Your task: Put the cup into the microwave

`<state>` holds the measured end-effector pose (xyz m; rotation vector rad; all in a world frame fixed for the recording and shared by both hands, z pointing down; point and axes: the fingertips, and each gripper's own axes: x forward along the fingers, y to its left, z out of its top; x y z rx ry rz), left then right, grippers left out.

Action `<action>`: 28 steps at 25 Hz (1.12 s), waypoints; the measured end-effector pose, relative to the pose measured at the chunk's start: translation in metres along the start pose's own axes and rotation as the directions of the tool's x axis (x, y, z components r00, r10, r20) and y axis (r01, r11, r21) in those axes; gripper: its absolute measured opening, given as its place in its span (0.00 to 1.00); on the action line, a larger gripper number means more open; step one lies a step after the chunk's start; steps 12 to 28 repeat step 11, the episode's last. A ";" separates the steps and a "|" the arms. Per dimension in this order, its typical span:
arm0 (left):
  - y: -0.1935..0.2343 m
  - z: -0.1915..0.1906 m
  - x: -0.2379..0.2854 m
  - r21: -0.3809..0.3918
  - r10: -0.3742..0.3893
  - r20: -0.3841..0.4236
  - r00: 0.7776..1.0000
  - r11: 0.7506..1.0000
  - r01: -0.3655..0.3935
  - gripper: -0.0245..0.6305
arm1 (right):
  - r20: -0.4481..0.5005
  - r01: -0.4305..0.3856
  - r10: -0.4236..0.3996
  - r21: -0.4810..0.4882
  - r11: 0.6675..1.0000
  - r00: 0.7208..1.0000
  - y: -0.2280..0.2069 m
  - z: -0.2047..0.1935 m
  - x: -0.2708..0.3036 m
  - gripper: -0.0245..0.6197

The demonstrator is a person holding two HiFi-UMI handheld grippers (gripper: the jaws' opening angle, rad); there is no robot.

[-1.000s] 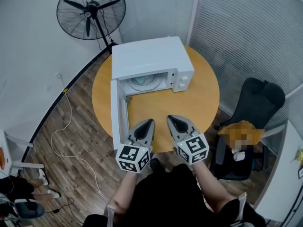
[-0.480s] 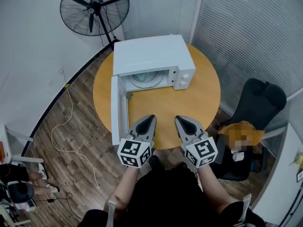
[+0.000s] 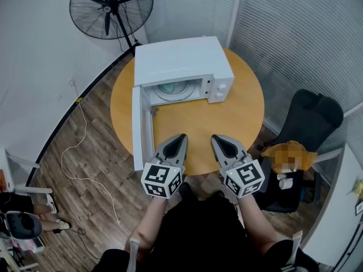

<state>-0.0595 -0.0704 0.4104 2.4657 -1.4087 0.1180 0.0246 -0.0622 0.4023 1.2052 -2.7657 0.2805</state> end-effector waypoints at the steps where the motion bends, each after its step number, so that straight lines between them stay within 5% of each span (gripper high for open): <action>1: 0.000 0.000 0.000 0.000 -0.001 0.000 1.000 1.000 0.001 0.03 | 0.001 0.001 -0.001 -0.001 1.000 1.000 0.000 0.000 0.000 0.05; 28: 0.006 -0.009 -0.001 0.000 0.003 -0.015 1.000 1.000 -0.003 0.03 | -0.002 0.026 -0.026 -0.014 1.000 1.000 -0.004 -0.002 0.005 0.05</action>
